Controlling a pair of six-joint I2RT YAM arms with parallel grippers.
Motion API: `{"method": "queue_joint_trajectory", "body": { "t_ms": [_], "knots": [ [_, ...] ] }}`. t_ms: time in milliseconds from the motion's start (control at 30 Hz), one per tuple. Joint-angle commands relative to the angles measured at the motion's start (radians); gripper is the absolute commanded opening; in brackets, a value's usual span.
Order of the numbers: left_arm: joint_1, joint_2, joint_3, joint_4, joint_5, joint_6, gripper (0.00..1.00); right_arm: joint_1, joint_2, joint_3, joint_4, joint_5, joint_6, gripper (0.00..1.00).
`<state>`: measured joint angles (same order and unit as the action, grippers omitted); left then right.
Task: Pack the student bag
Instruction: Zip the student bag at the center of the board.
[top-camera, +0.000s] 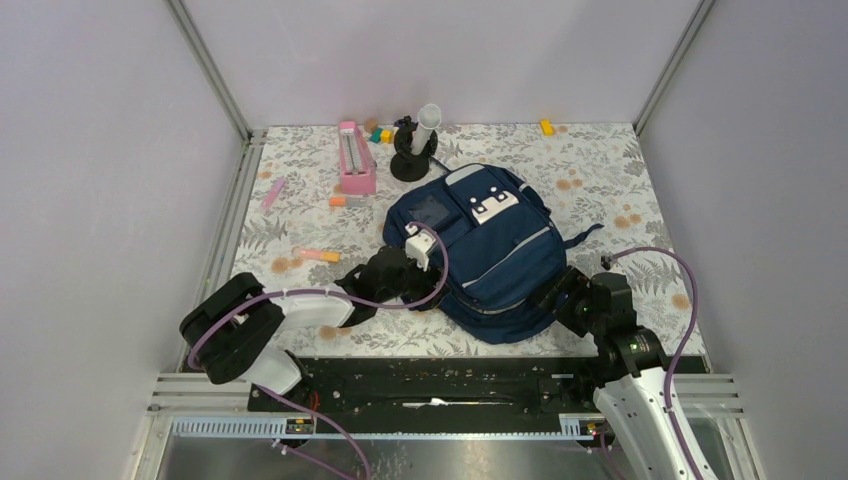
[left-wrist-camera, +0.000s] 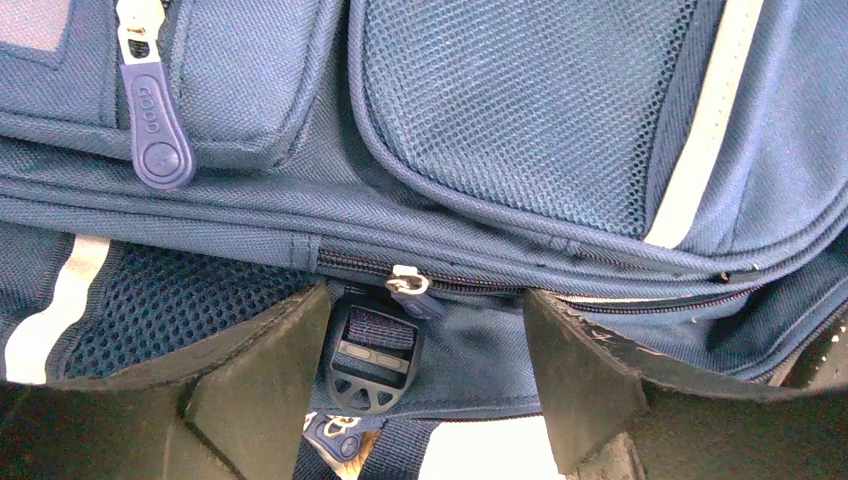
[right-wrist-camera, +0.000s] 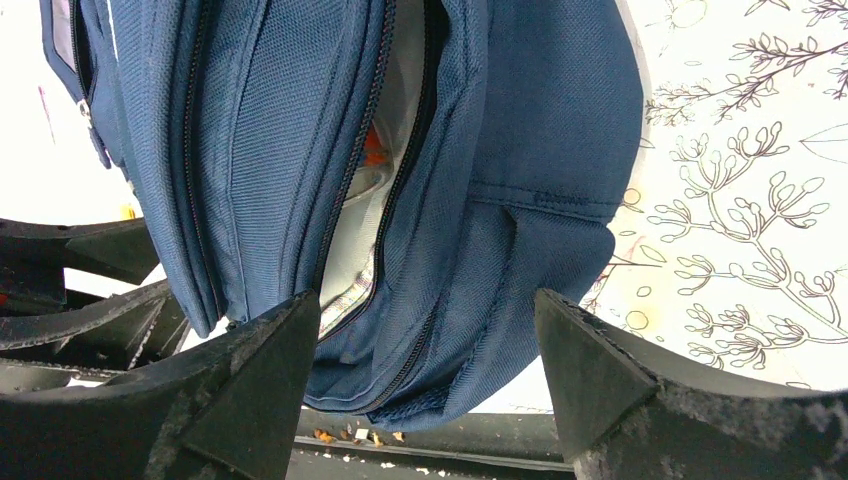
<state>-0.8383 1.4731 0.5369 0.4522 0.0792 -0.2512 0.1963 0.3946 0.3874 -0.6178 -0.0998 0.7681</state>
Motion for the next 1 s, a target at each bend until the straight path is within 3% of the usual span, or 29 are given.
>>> {"method": "queue_joint_trajectory", "body": {
  "t_ms": [0,133,267,600,767,967],
  "knots": [
    [0.009,-0.043,-0.019,0.091,0.069,0.054,0.76,0.005,0.001,-0.002,0.028,-0.024,0.009,0.86],
    [0.009,-0.042,-0.023,0.075,0.056,0.088,0.72,0.005,-0.003,0.002,0.027,-0.030,0.009,0.86],
    [0.008,-0.028,-0.002,0.043,0.044,0.121,0.59,0.005,-0.007,0.001,0.026,-0.032,0.011,0.86],
    [0.011,0.016,0.000,0.079,0.025,0.108,0.51,0.005,-0.022,-0.002,0.026,-0.037,0.014,0.86],
    [0.011,0.083,0.053,0.051,0.003,0.086,0.42,0.005,-0.025,-0.001,0.027,-0.040,0.016,0.86],
    [0.010,0.114,0.052,0.130,0.005,0.038,0.43,0.005,-0.029,-0.007,0.026,-0.037,0.016,0.86]
  ]
}}
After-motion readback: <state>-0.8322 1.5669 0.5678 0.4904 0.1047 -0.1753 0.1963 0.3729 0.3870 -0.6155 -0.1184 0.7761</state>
